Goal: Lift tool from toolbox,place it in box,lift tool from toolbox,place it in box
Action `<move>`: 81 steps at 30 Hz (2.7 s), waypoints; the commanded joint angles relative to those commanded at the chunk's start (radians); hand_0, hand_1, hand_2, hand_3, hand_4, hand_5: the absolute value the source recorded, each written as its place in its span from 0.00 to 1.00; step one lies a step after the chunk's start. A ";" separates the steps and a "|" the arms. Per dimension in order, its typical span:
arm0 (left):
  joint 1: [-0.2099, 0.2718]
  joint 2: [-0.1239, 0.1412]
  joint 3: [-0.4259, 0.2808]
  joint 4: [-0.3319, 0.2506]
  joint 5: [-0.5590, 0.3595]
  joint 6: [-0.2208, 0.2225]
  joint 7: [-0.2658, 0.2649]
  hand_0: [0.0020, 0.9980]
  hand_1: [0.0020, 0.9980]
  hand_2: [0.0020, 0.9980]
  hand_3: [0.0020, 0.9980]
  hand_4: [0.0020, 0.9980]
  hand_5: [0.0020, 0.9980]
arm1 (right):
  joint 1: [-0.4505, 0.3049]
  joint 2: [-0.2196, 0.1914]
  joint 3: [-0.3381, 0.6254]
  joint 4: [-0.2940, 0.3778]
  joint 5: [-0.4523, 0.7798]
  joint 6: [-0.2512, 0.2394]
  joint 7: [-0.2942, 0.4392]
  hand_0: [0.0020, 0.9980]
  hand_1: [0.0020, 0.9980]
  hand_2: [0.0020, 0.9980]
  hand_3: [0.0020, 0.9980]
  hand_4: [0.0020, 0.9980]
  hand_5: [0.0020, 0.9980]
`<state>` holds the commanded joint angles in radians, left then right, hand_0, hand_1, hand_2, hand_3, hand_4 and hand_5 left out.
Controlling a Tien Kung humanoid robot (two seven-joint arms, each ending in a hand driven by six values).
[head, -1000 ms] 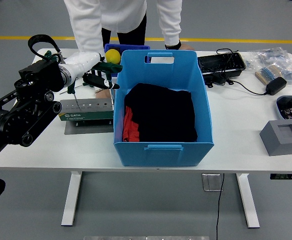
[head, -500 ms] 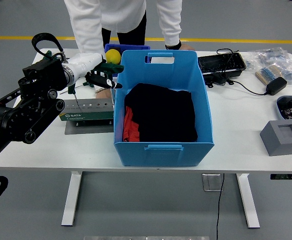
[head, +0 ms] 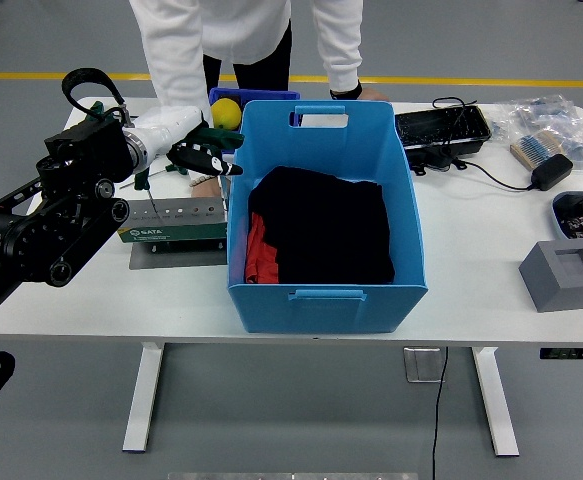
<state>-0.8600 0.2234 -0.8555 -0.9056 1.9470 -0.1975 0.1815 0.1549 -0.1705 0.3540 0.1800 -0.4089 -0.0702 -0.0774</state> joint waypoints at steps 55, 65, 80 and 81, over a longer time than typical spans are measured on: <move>-0.162 0.165 0.043 -0.224 -0.078 0.063 -0.026 0.16 0.00 0.00 0.02 0.74 0.54 | -0.004 -0.001 0.028 0.000 -0.028 -0.003 -0.007 0.70 0.68 0.74 0.58 0.83 0.68; -0.163 0.116 -0.019 -0.275 0.044 0.232 -0.082 0.16 0.00 0.00 0.02 0.73 0.52 | -0.003 -0.001 0.020 0.000 -0.029 -0.003 -0.008 0.70 0.68 0.74 0.58 0.83 0.68; -0.146 -0.052 0.089 -0.164 -0.020 0.335 -0.127 0.16 0.00 0.00 0.03 0.73 0.51 | 0.011 -0.008 -0.001 0.000 -0.042 0.002 -0.011 0.70 0.68 0.74 0.58 0.82 0.68; -0.147 -0.059 0.101 -0.156 -0.028 0.336 -0.128 0.16 0.00 0.00 0.03 0.73 0.51 | 0.012 -0.009 -0.002 0.000 -0.043 0.003 -0.011 0.70 0.68 0.74 0.58 0.82 0.68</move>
<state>-1.0072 0.1648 -0.7543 -1.0620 1.9194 0.1382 0.0531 0.1666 -0.1796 0.3516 0.1800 -0.4514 -0.0676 -0.0883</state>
